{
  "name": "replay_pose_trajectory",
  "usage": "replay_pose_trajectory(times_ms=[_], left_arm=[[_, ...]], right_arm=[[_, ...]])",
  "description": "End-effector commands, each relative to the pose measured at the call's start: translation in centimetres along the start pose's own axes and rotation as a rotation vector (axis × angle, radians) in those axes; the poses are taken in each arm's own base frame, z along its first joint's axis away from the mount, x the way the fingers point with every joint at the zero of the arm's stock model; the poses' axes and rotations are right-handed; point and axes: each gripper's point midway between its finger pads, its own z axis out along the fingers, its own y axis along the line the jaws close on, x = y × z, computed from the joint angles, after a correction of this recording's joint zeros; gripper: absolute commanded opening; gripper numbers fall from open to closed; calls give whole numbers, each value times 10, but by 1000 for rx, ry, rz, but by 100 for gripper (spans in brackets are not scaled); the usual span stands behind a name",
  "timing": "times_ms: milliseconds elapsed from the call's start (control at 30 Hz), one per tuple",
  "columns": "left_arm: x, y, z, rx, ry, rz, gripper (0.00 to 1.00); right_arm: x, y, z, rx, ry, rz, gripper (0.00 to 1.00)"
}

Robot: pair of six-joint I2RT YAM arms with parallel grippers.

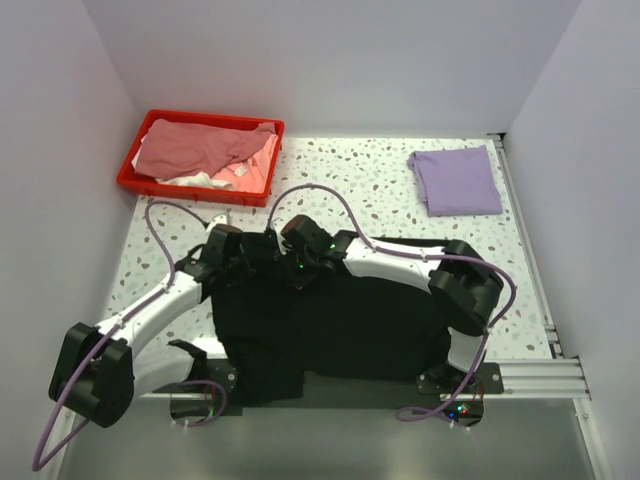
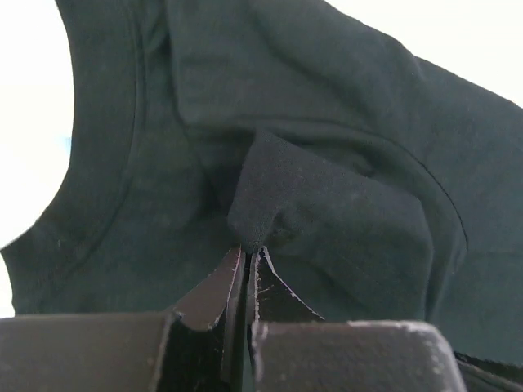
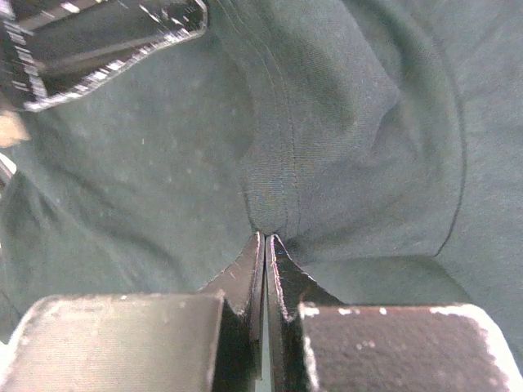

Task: Fold and stack the t-shirts
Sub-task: Fold the tshirt

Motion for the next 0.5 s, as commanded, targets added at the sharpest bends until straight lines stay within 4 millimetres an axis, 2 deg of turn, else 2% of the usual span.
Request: replay_pose_trajectory(times_ms=[0,233,467], left_arm=[[4,3,-9,-11,-2,-56,0],[23,13,-17,-44,67,-71,0],[31,21,-29,-92,118,-81,0]], right_arm=[[-1,15,-14,-82,-6,-5,0],[11,13,-17,-81,36,-22,0],[22,10,-17,-74,97,-45,0]])
